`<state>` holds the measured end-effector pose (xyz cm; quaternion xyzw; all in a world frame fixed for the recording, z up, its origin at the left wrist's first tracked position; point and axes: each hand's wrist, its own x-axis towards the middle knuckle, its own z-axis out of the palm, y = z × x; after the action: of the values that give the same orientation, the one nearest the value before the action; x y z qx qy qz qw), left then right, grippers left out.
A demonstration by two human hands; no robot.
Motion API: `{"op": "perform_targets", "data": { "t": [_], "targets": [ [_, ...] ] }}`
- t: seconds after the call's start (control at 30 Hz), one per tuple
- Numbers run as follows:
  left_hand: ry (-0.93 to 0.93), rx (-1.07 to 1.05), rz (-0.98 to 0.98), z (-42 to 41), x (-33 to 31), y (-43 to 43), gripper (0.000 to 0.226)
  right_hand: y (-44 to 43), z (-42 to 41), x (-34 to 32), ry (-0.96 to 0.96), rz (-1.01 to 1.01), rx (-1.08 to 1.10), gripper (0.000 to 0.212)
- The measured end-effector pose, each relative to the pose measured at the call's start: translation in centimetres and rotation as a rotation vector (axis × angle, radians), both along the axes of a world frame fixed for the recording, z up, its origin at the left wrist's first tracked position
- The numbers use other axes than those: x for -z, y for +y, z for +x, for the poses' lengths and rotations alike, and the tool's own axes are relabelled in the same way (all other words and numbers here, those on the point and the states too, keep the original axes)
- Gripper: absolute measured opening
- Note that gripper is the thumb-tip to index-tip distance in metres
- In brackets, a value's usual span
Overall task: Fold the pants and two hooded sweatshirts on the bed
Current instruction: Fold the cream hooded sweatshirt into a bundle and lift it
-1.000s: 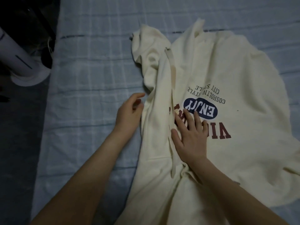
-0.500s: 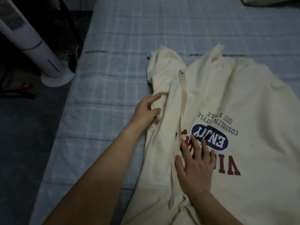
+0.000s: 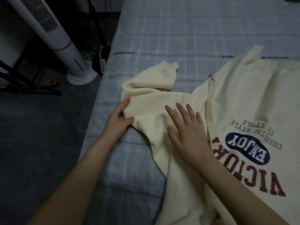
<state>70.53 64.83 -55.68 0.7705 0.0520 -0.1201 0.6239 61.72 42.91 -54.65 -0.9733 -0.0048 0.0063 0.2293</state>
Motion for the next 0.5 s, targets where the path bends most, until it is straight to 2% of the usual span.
{"op": "perform_targets", "data": {
  "t": [0.17,0.23,0.3,0.4,0.5],
  "targets": [
    [-0.105,-0.101,-0.026,2.3,0.2,1.4,0.061,1.6,4.8,0.6,-0.040,-0.003,-0.008,0.055],
    [-0.050,-0.194,-0.166,4.1,-0.5,1.7,0.055,1.4,7.4,0.1,-0.089,0.057,0.037,0.050],
    [0.026,-0.237,-0.242,6.2,-0.9,1.3,0.046,1.2,10.6,-0.5,-0.001,0.128,0.129,0.048],
    [0.051,-0.080,-0.124,7.9,-0.9,-0.1,0.040,2.2,14.8,-1.2,0.251,0.246,0.233,0.063],
    [-0.039,0.044,-0.133,9.0,-1.4,0.0,0.048,4.6,17.5,-1.4,0.243,0.540,0.319,0.072]
  ]
}}
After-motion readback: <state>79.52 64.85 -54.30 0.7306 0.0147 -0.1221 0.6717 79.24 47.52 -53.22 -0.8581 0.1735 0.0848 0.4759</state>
